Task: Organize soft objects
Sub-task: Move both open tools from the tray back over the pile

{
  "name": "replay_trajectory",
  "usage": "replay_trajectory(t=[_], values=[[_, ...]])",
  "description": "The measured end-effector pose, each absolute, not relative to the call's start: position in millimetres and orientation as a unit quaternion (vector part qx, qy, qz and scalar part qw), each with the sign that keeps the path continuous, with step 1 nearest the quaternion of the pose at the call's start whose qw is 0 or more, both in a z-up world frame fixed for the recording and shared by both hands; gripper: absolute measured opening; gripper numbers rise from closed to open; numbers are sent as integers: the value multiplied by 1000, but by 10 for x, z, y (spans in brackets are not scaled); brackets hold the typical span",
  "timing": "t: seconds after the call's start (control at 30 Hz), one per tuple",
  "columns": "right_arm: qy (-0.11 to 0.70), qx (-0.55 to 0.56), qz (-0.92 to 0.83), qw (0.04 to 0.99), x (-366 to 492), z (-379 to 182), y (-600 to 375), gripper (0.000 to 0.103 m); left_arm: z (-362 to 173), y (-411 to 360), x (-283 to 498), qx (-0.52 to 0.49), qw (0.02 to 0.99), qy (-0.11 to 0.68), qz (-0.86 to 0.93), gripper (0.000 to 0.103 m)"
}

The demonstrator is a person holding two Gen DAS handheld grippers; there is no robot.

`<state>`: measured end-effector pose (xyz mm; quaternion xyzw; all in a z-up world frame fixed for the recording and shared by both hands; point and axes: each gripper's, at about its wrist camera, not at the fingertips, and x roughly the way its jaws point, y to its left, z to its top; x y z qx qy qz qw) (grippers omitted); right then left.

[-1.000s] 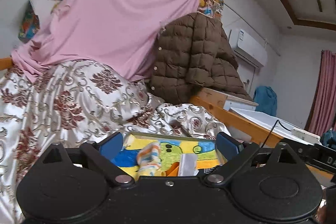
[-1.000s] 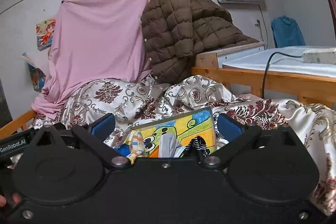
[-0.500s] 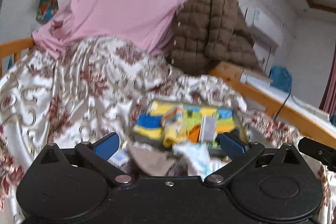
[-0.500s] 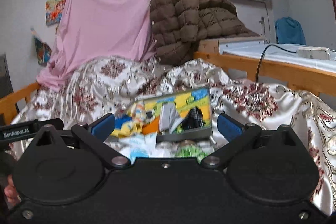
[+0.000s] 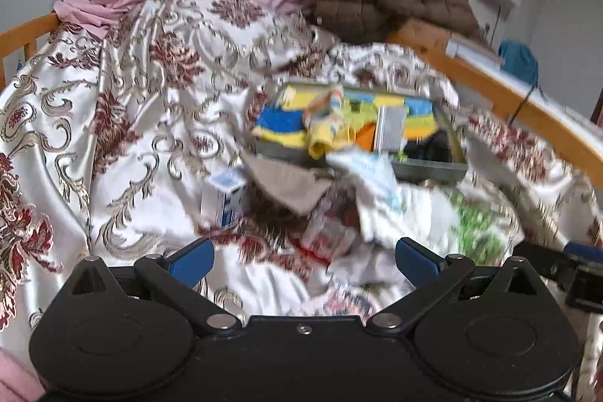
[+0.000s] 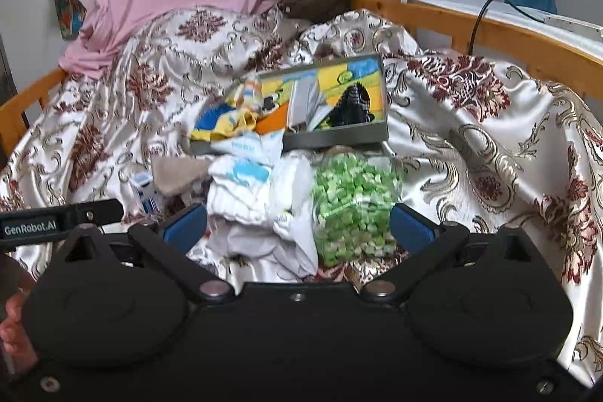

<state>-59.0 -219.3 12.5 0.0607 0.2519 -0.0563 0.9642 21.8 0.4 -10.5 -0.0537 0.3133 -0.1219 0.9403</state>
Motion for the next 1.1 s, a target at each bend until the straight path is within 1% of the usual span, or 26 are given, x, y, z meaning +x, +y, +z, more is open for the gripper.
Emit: replay_trajectory(t=[0.3,0.43,0.53,0.6,0.77,0.8,0.9,1.1], values=[[284,76,-63,954,-516,88,-2271,102,-211,-210,296,6,911,373,-176,102],[311,92,-57,944,-465,64,-2305,102,-239,-350,356,66,894,393,-204,102],[327,101,-52,938,-413,25,-2314,102,-236,-432,397,128,880,394,-232,102],[337,108,-50,934,-362,-1,-2322,102,-263,-455,456,149,868,406,-245,102],[358,105,-38,927,-175,-61,-2334,102,-454,-463,699,141,823,479,-272,101],[362,109,-31,925,-130,-80,-2345,102,-502,-471,735,137,815,491,-275,99],[375,124,-6,919,17,-151,-2349,102,-598,-498,809,133,801,511,-281,96],[379,105,21,919,342,-238,-2273,102,-708,-517,929,124,784,535,-290,90]])
